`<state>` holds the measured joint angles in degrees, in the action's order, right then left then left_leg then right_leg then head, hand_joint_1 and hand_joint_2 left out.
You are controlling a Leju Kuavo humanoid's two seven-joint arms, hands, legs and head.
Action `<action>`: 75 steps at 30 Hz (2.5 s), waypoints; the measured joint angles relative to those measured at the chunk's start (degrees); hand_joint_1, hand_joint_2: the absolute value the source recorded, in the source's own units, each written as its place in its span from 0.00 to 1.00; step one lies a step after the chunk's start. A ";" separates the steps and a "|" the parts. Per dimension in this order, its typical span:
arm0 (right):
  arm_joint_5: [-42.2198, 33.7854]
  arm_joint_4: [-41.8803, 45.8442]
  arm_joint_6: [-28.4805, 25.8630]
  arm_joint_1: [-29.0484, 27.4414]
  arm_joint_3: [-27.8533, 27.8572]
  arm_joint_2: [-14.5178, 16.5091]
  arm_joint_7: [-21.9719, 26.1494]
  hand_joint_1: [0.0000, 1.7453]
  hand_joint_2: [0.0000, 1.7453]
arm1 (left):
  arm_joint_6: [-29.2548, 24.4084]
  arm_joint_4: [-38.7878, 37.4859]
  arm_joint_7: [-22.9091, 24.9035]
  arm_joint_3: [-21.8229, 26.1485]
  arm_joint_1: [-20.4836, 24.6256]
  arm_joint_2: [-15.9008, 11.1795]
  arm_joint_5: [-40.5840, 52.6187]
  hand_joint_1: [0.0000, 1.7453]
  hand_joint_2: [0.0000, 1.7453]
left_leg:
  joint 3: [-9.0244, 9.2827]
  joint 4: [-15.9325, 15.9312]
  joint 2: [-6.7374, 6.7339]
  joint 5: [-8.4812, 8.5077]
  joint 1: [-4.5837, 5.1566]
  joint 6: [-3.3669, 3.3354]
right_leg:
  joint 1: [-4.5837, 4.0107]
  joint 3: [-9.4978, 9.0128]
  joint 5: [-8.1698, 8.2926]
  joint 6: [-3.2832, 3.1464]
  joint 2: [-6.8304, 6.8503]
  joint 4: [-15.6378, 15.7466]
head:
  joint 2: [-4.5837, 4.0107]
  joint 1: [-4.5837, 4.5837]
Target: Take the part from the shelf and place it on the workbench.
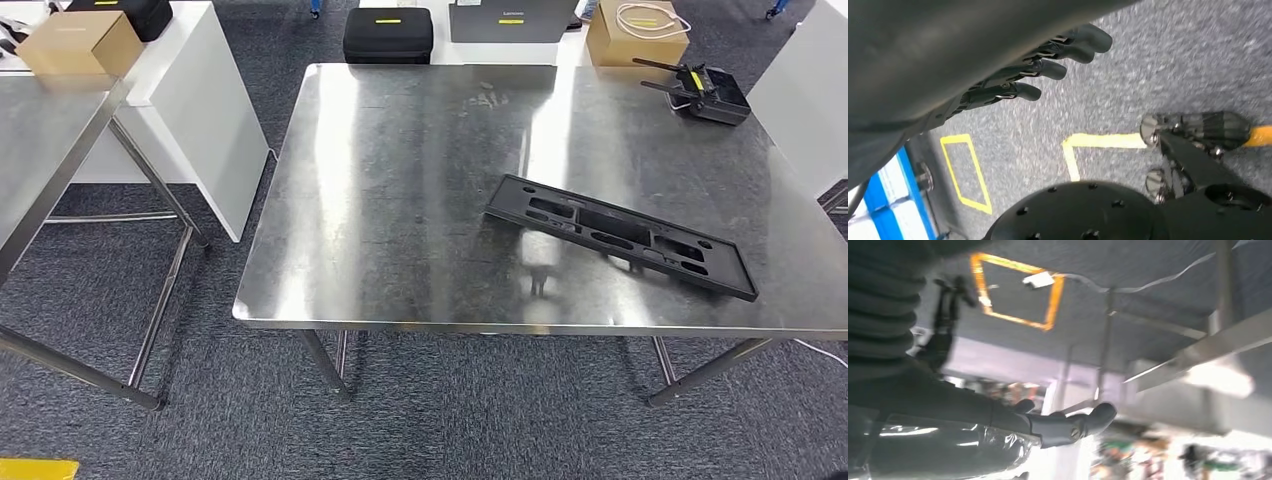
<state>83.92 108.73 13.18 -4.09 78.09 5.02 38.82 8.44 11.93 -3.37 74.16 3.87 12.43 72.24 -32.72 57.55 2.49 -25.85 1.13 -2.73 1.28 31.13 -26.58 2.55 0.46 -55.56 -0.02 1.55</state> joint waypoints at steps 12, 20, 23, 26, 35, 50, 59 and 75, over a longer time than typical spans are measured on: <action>-5.17 15.82 4.38 0.65 5.39 0.85 0.78 0.00 1.00 | -4.31 0.02 -1.89 0.02 0.11 -0.08 -1.87 0.00 0.00 | 0.27 0.02 -0.38 0.02 0.24 -0.05 | 0.04 -0.17 0.06 0.03 -0.40 0.01 | 0.00 -0.01; -6.64 22.56 17.57 -1.04 5.02 -2.38 0.78 0.00 1.00 | -3.50 0.00 -0.48 0.85 0.12 -0.03 -3.18 0.00 0.00 | 0.28 0.02 -0.38 -0.02 0.31 -0.11 | 0.18 -0.11 0.05 0.04 -0.39 0.01 | 0.00 -0.02; -5.08 24.46 18.41 -2.42 4.76 0.02 0.78 0.00 1.00 | -3.70 0.00 0.10 1.03 0.14 0.03 -3.30 0.00 0.00 | 0.29 0.02 -0.38 -0.03 0.24 -0.10 | 0.17 -0.10 0.04 0.03 -0.40 0.01 | 0.00 -0.02; -2.54 23.69 15.01 -3.47 3.77 5.13 0.58 0.00 1.00 | -3.98 0.00 0.31 1.10 0.14 0.15 -3.08 0.00 0.00 | 0.29 0.01 -0.39 -0.05 0.13 -0.08 | 0.12 -0.10 0.03 0.01 -0.40 0.01 | 0.00 0.00; -19.82 6.72 -7.22 -13.78 -14.23 12.99 -28.21 0.00 1.00 | -4.71 0.00 -0.17 1.05 0.12 0.36 -1.70 0.00 0.00 | 0.28 -0.01 -0.39 -0.09 0.00 0.00 | -0.05 -0.21 0.00 -0.02 -0.45 0.01 | 0.00 -0.03; -16.81 -38.66 -26.48 -4.40 -14.93 13.92 -23.66 0.00 1.00 | -7.48 0.00 0.34 1.16 0.29 1.09 -2.03 0.00 0.00 | 0.57 0.00 -0.66 -0.16 -0.01 0.10 | 0.00 -0.28 0.01 -0.03 -0.64 0.04 | 0.00 -0.02; -32.69 -67.45 -35.86 5.09 -0.15 8.98 -12.55 0.00 1.00 | -12.00 0.00 1.08 0.33 0.21 1.24 1.94 0.00 0.00 | 0.54 0.00 -0.72 -0.16 -0.01 0.10 | -0.01 -0.28 0.02 -0.03 -0.66 0.04 | 0.00 -0.02; -30.91 -90.10 -32.99 9.09 2.60 5.97 -13.48 0.00 1.00 | -16.97 0.00 2.90 -2.69 0.21 0.61 5.27 0.00 0.00 | 0.50 0.00 -0.71 -0.15 -0.01 0.11 | -0.01 -0.28 0.02 -0.03 -0.65 0.02 | 0.00 -0.02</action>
<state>53.01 18.63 -19.81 5.00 80.69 10.99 25.34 -8.53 11.93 -0.47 71.47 4.07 13.04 77.51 -32.22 57.55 1.77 -26.00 1.13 -2.62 1.27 30.84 -26.56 2.52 -0.20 -55.54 -0.02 1.53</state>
